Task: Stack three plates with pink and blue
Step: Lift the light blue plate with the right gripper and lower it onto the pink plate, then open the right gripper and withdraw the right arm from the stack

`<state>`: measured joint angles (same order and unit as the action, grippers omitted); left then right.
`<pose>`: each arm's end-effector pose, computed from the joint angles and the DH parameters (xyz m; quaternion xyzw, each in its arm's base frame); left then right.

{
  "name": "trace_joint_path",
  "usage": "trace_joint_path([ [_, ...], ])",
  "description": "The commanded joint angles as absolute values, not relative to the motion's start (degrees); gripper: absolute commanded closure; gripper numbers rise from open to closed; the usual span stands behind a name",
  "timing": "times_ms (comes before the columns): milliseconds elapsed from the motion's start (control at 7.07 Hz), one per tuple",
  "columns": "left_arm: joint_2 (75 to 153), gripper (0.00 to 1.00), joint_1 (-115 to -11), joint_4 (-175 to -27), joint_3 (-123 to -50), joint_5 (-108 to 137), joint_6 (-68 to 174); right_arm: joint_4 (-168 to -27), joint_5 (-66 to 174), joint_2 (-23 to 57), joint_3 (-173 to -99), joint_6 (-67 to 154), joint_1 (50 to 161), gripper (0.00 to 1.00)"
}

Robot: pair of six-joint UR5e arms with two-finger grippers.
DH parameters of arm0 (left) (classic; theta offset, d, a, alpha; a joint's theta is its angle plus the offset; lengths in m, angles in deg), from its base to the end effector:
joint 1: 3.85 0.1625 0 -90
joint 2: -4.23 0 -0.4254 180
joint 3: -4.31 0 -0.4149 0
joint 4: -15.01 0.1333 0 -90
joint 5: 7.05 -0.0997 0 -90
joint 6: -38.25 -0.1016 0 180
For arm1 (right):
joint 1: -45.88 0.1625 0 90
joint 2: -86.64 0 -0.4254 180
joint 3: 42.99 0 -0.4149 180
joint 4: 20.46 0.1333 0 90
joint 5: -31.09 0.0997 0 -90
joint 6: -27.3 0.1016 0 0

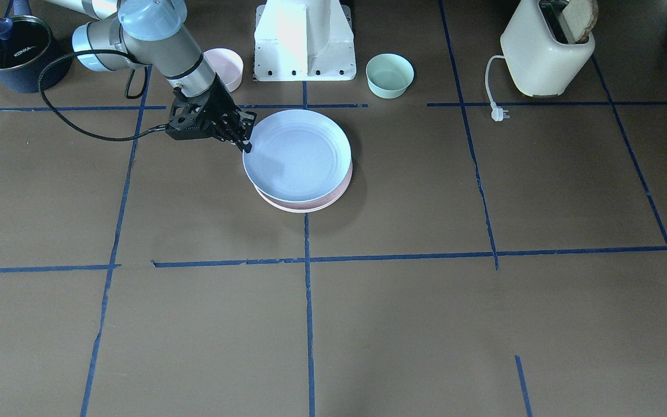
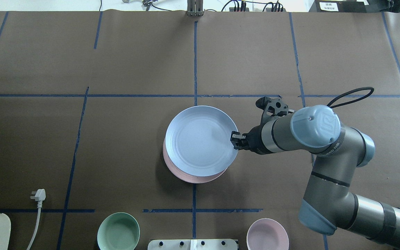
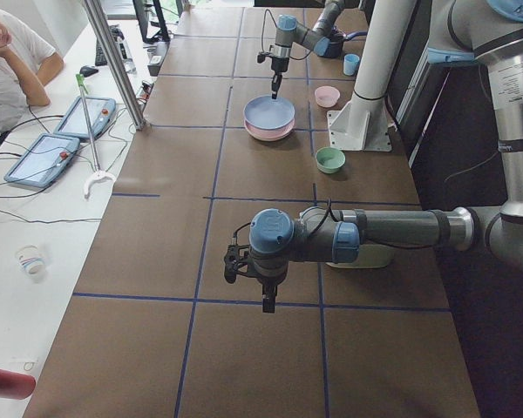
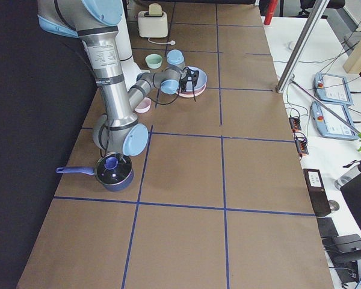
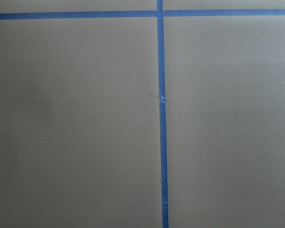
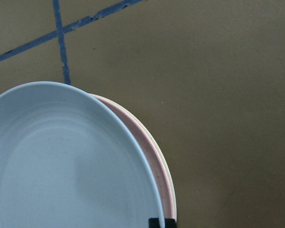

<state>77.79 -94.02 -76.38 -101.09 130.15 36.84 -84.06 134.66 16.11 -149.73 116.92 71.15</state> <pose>-0.0599 -0.3944 0.6465 0.0083 0.4003 0.0111 0.9163 -0.5050 -0.3594 0.2754 0.0161 -0.5255 0.1229 0.8417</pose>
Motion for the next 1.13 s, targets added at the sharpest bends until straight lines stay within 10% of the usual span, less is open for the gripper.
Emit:
trace_joint_path([
  [0, 77.79, 0.00, -94.11, -76.31, -100.99, 130.15, 36.85, -84.09, 133.83, 16.24, -149.25, 117.12, 70.49, 0.93],
  [142, 77.79, 0.00, -94.02, -76.31, -100.99, 130.15, 36.85, -84.88, 134.09, 16.50, -148.64, 116.69, 72.14, 0.03],
  [991, 79.36, 0.00, -93.85, -76.13, -100.46, 129.72, 36.93, -100.81, 154.34, 16.77, -147.24, 92.20, 93.87, 0.00],
])
